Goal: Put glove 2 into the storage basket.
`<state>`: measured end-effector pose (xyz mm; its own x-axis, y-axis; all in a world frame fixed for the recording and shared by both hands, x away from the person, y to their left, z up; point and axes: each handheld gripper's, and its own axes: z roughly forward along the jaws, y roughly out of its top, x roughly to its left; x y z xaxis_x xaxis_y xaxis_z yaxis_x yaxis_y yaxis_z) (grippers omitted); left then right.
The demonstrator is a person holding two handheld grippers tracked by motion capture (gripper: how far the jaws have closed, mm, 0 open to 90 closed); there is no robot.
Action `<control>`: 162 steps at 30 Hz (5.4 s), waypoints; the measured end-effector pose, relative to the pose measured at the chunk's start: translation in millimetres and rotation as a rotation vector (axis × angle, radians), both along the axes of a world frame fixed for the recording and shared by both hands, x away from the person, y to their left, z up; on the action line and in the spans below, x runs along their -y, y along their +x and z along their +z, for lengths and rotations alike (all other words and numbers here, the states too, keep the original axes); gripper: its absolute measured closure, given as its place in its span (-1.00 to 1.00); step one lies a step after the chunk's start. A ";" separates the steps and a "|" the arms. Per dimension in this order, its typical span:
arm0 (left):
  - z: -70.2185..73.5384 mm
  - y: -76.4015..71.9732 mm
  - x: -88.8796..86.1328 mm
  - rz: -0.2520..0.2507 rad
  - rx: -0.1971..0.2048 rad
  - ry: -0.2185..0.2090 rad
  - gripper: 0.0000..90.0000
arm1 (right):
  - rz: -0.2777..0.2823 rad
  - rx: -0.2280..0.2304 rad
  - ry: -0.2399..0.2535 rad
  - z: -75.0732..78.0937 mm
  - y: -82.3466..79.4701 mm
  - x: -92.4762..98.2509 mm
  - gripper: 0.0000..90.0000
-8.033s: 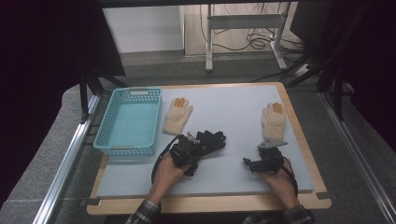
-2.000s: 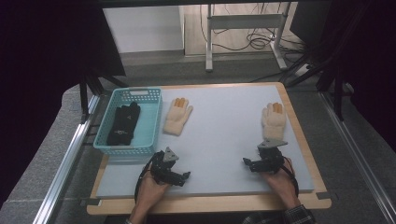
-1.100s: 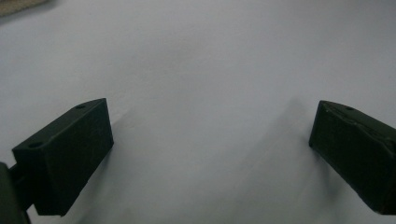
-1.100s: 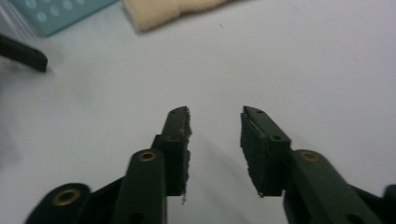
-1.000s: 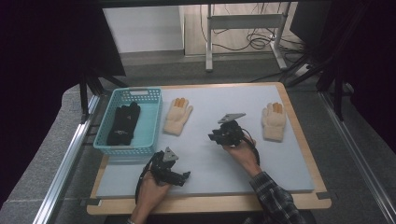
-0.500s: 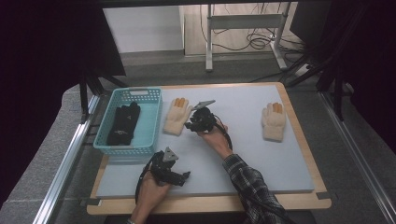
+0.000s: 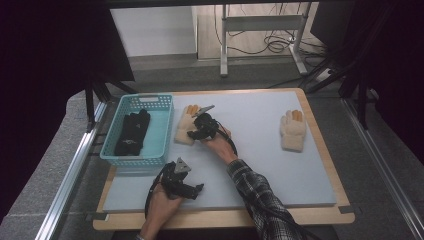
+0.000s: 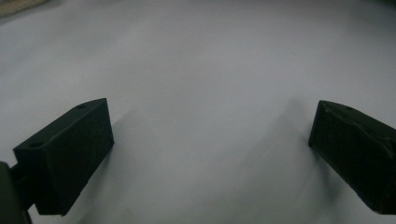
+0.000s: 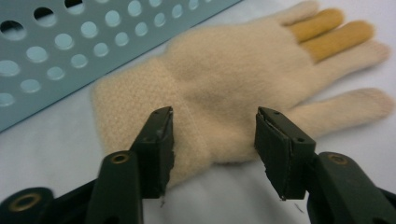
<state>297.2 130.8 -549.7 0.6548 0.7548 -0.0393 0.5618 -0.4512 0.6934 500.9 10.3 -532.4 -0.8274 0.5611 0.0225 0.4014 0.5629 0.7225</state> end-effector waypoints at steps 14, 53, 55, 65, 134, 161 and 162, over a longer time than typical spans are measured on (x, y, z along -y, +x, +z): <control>0.0 0.0 0.0 0.000 0.000 0.000 -1.00 | 0.003 -0.076 0.064 7.3 -1.5 7.3 0.88; -0.1 0.2 0.0 0.000 0.003 0.000 -1.00 | 0.093 0.039 0.073 70.9 -121.6 157.6 0.72; 0.0 0.2 -0.2 -0.001 0.003 0.002 -1.00 | 0.061 0.034 0.093 69.3 -120.1 165.5 0.67; -0.2 0.0 0.1 0.003 0.002 -0.003 -1.00 | -0.073 0.039 0.071 60.5 -103.8 197.0 0.54; -0.1 0.3 -0.1 0.002 -0.001 -0.002 -1.00 | -0.456 0.120 -0.087 76.6 -62.5 286.7 0.90; -0.1 0.4 -0.2 0.001 0.000 -0.002 -1.00 | -0.194 0.060 -0.075 26.6 -30.1 262.7 -0.02; -0.2 0.4 -0.2 0.001 0.000 -0.002 -1.00 | -0.187 0.056 -0.076 23.6 -29.1 261.4 -0.02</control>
<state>297.6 130.9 -549.8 0.6539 0.7554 -0.0411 0.5623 -0.4490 0.6943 471.8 -251.1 -508.8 -0.7071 0.7037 -0.0687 0.4648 0.5359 0.7048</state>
